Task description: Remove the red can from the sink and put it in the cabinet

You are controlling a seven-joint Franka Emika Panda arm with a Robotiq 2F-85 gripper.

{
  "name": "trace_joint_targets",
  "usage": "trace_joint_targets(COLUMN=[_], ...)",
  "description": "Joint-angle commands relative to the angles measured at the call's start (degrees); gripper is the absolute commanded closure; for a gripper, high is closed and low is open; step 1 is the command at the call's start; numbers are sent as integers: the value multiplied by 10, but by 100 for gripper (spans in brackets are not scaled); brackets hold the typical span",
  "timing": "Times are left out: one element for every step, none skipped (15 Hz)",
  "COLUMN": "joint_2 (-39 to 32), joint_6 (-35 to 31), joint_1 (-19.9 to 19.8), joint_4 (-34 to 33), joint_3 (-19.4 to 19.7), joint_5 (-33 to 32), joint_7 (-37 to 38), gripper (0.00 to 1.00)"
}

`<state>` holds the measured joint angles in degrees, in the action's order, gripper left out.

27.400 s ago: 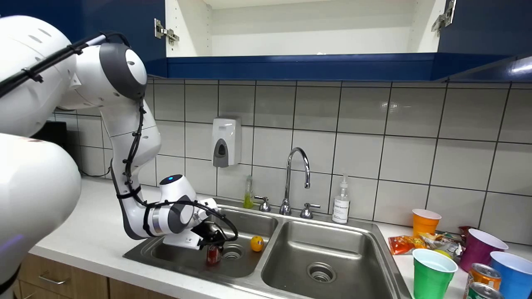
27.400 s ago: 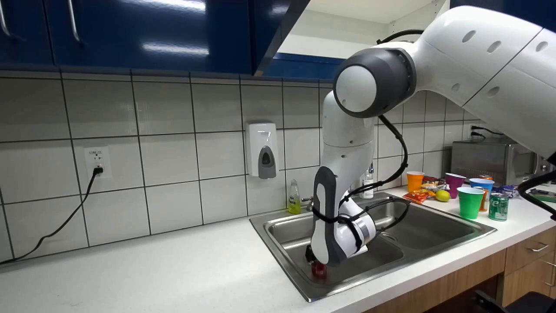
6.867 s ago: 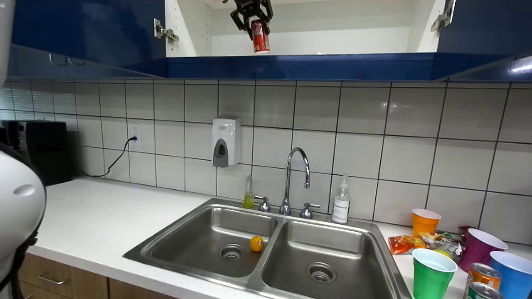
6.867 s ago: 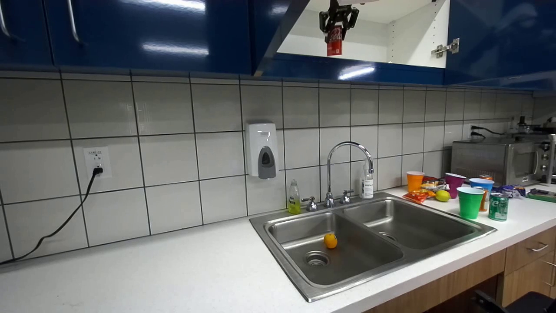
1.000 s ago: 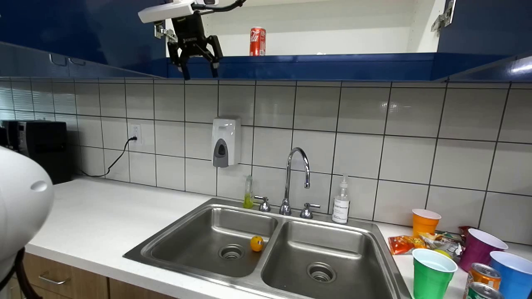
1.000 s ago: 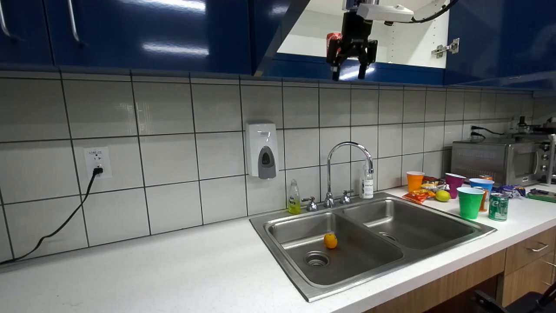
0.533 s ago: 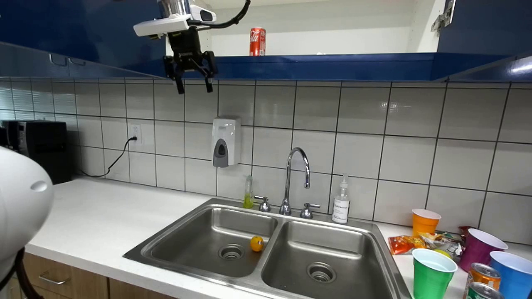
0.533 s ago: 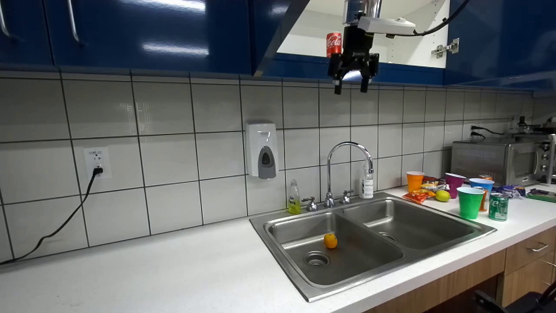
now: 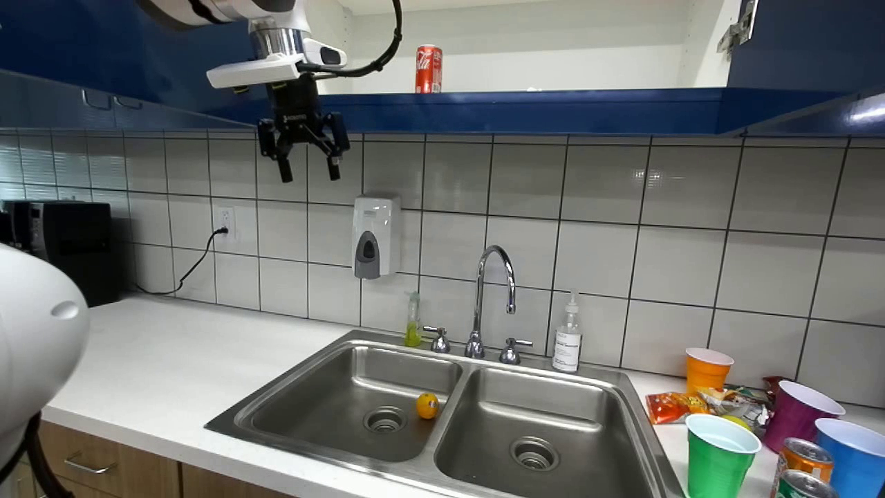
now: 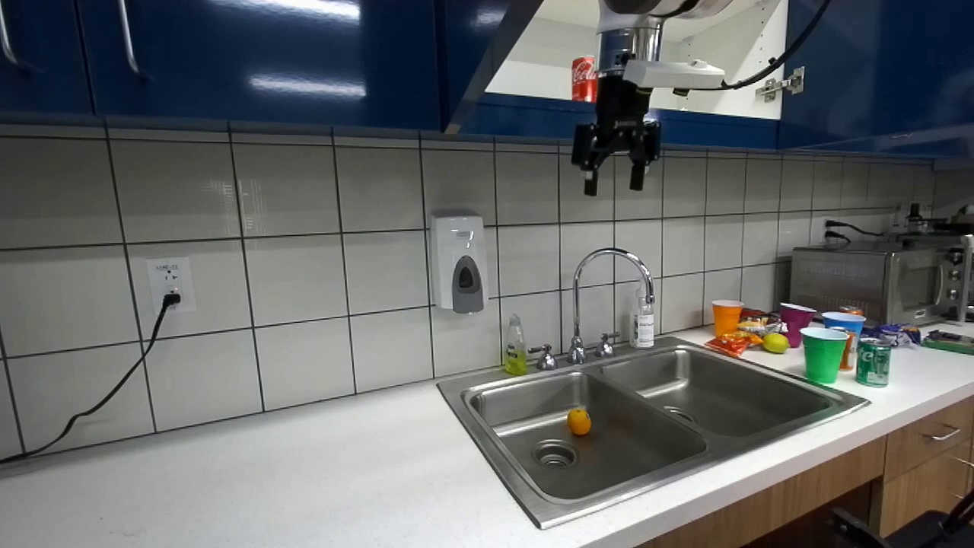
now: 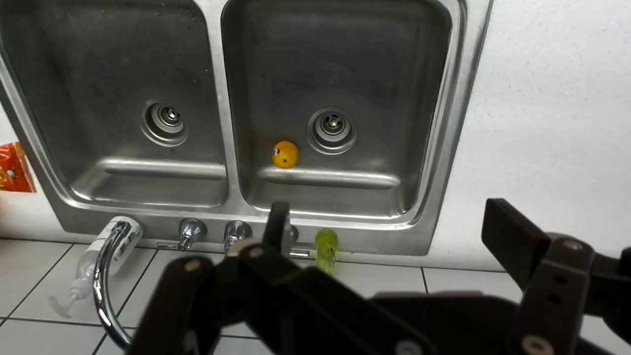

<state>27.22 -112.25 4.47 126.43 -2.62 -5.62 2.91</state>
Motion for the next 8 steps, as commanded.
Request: trace_joint_targets(joint_2=[22,23,24,26,27,8,10,11], joint_6=[-9,-9,-8,-8,-7,1,1,1], joint_1=[-3,-4,-4,-4,-5,-6,-6,-6], joint_4=[30,35,38,42,43,27,29,31], joint_3=[-13,-15,-16,-18,-19,-15,-16,-16], joint_5=[13,12,13,13,10,6,6,6], joint_7=[17,20,22,25,27,11,12,13], gripper=[0,0,0,0,0,0,0,0])
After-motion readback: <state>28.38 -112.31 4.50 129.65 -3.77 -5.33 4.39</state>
